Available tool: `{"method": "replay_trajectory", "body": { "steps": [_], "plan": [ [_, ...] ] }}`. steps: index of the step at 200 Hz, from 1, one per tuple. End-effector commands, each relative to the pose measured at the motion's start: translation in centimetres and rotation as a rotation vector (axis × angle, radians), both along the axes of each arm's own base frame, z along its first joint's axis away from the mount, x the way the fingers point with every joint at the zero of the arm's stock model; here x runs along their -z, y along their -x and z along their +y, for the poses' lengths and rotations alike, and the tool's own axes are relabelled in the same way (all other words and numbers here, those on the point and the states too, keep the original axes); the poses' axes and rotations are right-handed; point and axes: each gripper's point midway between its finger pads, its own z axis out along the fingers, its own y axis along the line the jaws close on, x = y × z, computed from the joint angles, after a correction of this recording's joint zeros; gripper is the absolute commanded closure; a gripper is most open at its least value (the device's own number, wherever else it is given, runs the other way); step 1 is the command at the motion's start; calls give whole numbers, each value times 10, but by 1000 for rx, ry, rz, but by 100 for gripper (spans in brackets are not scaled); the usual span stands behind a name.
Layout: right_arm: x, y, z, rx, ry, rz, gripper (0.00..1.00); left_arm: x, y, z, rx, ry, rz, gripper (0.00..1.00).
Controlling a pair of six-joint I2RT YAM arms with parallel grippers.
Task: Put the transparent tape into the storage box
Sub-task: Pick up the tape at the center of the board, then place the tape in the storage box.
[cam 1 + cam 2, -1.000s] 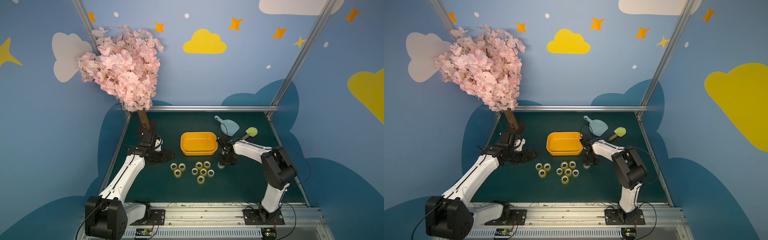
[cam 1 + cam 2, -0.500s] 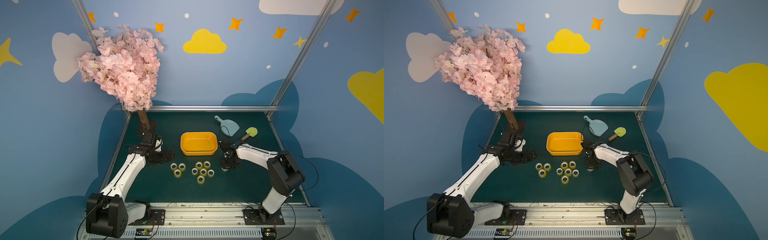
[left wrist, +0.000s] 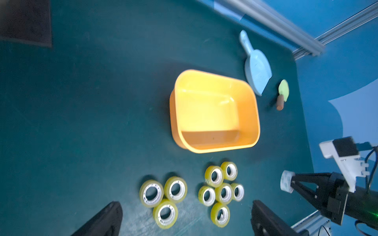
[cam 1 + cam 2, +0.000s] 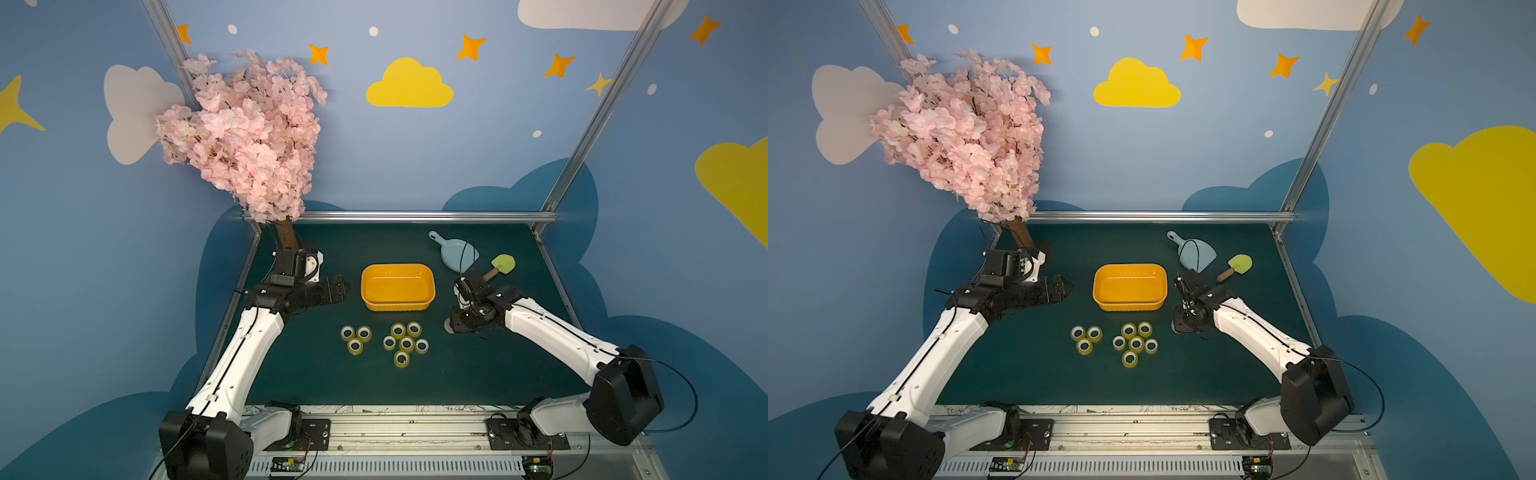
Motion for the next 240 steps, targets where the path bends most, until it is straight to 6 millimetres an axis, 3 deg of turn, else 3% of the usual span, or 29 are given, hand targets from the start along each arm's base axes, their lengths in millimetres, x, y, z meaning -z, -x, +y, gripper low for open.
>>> {"method": "replay_trajectory", "body": {
  "steps": [1,70,123,161,183,211,240],
  "plan": [
    [-23,6,5,-35,-40,-7,100,-9,-16,-7,32,11,-62,0],
    [-77,-9,34,-66,-175,-55,100,9,-16,-10,0,67,-3,0],
    [-96,-26,57,-85,-239,-63,100,14,-22,-16,60,47,42,0],
    [-92,-42,78,-97,-266,-32,100,0,-51,-28,99,81,57,0],
    [-88,-54,94,-108,-289,-10,100,7,-65,-28,85,69,88,0],
    [-79,-72,115,-127,-300,12,100,31,-62,-23,57,47,162,0],
    [-60,-91,141,-142,-332,65,100,24,-59,-24,72,58,144,0]
  ]
}}
